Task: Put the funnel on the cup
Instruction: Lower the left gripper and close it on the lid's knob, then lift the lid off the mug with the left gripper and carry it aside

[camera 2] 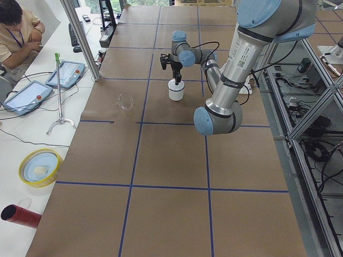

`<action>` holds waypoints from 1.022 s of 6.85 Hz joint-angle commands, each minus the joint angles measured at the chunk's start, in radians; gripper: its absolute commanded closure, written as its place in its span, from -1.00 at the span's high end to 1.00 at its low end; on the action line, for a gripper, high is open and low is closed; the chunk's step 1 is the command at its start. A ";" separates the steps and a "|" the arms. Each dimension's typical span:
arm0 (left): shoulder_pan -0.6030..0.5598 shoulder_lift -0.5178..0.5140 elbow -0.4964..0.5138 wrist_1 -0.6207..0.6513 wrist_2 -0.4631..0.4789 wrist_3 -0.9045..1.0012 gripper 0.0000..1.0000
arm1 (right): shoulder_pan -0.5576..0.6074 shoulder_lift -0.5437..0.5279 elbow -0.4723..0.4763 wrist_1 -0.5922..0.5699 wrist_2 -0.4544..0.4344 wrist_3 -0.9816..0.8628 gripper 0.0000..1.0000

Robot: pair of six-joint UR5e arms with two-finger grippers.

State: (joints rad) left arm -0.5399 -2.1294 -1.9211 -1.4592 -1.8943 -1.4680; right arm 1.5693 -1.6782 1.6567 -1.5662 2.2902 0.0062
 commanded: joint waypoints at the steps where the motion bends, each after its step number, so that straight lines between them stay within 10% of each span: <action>1: 0.001 -0.001 -0.002 0.002 -0.002 0.000 0.21 | 0.000 0.000 0.000 0.000 0.000 0.000 1.00; 2: 0.000 -0.001 -0.007 0.002 -0.003 0.000 -0.61 | 0.000 0.000 0.000 0.000 0.000 0.000 1.00; 3: -0.002 -0.001 -0.019 0.011 -0.003 0.000 -1.00 | 0.000 0.000 0.000 0.000 0.000 0.000 1.00; 7: -0.064 -0.001 -0.268 0.236 -0.006 0.096 -1.00 | 0.000 0.000 0.000 0.000 0.000 0.000 1.00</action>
State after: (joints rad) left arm -0.5708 -2.1315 -2.0896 -1.2988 -1.8981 -1.4374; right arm 1.5693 -1.6782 1.6567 -1.5662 2.2902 0.0061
